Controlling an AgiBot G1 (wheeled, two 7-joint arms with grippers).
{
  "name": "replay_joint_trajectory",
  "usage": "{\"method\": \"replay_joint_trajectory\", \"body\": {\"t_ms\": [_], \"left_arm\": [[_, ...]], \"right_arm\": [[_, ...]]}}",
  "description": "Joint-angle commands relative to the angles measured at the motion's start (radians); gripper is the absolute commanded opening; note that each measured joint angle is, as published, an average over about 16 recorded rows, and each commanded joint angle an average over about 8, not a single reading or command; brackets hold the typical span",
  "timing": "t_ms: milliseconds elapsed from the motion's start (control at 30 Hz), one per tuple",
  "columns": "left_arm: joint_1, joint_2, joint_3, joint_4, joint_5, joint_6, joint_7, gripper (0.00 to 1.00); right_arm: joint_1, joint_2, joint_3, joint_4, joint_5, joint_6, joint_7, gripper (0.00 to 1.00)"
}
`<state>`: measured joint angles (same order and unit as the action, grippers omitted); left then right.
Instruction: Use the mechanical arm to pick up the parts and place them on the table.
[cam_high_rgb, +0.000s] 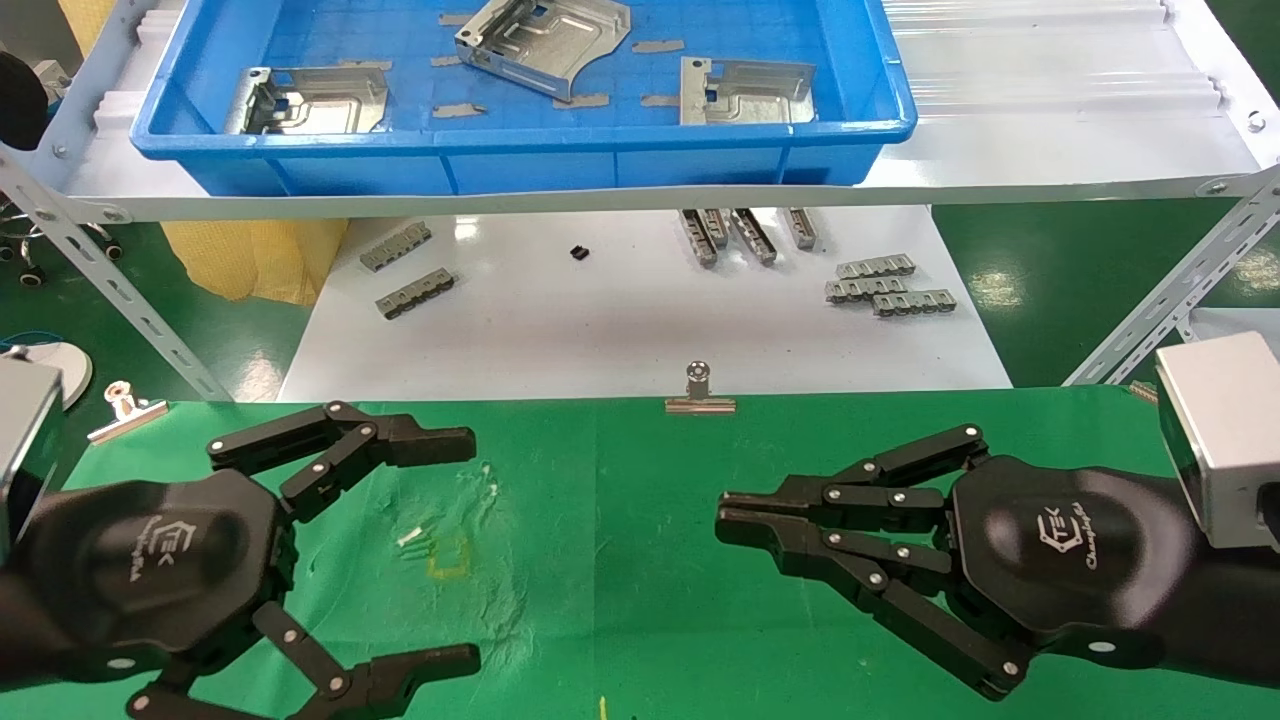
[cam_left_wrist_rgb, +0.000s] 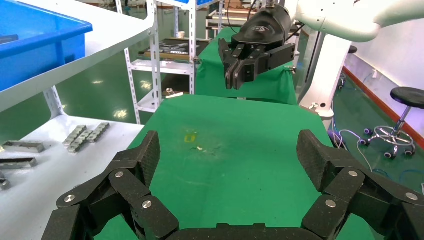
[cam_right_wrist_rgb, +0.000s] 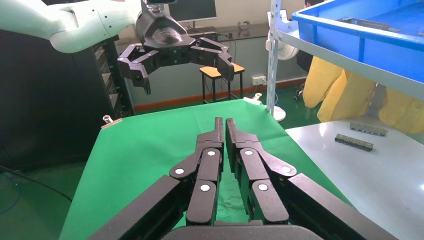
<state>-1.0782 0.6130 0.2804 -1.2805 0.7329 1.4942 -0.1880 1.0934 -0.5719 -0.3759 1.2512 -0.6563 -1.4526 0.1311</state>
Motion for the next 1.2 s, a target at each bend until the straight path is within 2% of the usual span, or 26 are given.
{"method": "replay_joint_trajectory", "body": {"t_ms": [33,267,367,500,600,733,867,967,1000,1100,1133,1200], "left_arm": [[0.001,0.0,0.0,0.0,0.0,0.0,0.0,1.0],[-0.049,0.007,0.004,-0.002,0.022,-0.01,-0.01,1.0],[-0.138,0.027,0.018,0.016,0.072,-0.031,-0.032,1.0],[-0.318,0.088,0.064,0.1,0.197,-0.065,-0.06,1.0],[-0.476,0.164,0.117,0.223,0.323,-0.094,-0.063,1.0],[-0.679,0.294,0.193,0.458,0.5,-0.169,-0.038,1.0],[-0.842,0.442,0.254,0.719,0.659,-0.341,0.004,1.0],[-0.926,0.551,0.286,0.889,0.745,-0.499,0.028,1.0],[-0.948,0.585,0.295,0.939,0.768,-0.547,0.033,1.0],[-0.995,0.667,0.318,1.061,0.815,-0.649,0.037,0.98],[-1.005,0.687,0.323,1.091,0.824,-0.67,0.036,0.9],[-1.018,0.717,0.33,1.139,0.834,-0.699,0.031,0.66]], "right_arm": [[0.0,0.0,0.0,0.0,0.0,0.0,0.0,0.0],[0.0,0.0,0.0,0.0,0.0,0.0,0.0,0.0],[0.0,0.0,0.0,0.0,0.0,0.0,0.0,0.0],[0.0,0.0,0.0,0.0,0.0,0.0,0.0,0.0],[0.0,0.0,0.0,0.0,0.0,0.0,0.0,0.0],[0.0,0.0,0.0,0.0,0.0,0.0,0.0,0.0],[0.0,0.0,0.0,0.0,0.0,0.0,0.0,0.0],[0.0,0.0,0.0,0.0,0.0,0.0,0.0,0.0],[0.0,0.0,0.0,0.0,0.0,0.0,0.0,0.03],[0.0,0.0,0.0,0.0,0.0,0.0,0.0,0.4],[0.0,0.0,0.0,0.0,0.0,0.0,0.0,0.53],[0.0,0.0,0.0,0.0,0.0,0.0,0.0,0.78]]}}
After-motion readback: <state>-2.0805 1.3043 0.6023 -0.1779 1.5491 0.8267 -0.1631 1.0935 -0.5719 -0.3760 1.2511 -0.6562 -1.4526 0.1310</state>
